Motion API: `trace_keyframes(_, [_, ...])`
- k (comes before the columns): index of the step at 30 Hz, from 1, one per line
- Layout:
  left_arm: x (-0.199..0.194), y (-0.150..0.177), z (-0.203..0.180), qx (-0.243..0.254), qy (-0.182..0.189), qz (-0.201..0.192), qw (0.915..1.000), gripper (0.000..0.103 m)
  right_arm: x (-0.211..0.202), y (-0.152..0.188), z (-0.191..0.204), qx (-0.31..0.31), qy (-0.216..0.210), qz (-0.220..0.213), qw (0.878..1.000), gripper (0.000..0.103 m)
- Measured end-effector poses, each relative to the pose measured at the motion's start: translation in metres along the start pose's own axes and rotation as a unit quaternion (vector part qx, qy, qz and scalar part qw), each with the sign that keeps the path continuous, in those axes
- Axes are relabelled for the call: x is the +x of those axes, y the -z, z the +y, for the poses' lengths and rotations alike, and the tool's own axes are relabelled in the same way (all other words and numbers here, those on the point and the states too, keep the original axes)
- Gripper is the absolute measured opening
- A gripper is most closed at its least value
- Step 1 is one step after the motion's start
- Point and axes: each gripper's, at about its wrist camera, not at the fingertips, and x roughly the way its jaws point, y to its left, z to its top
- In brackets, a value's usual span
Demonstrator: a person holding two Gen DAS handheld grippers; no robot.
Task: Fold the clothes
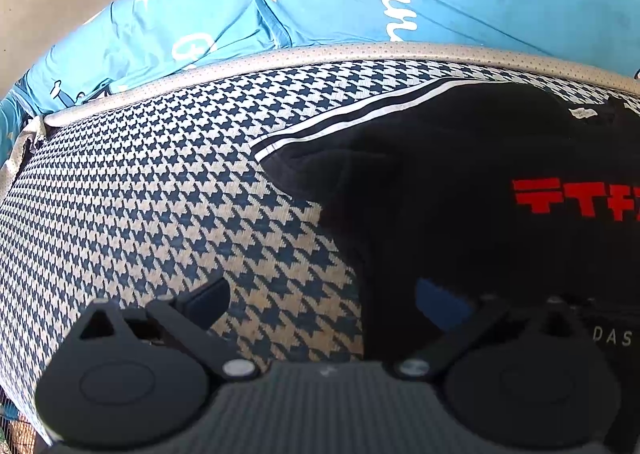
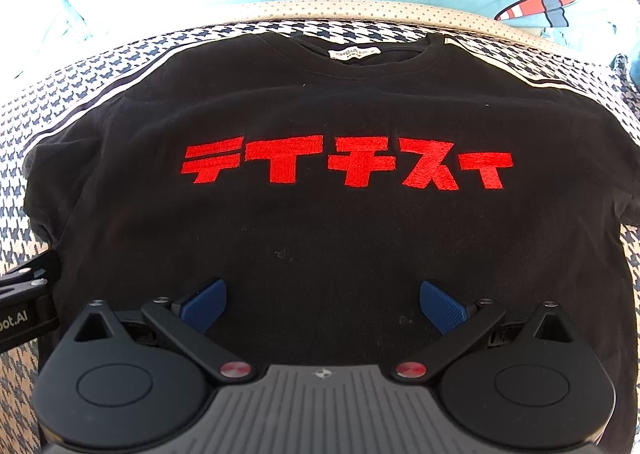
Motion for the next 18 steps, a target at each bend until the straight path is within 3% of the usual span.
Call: trace_keyframes(18, [0.014, 0.003, 0.002, -0.008, 0.007, 0.03, 0.9995, 0.103, -0.003, -0.001, -0.003, 0.021, 0.001, -0.005, 1.0, 0.103])
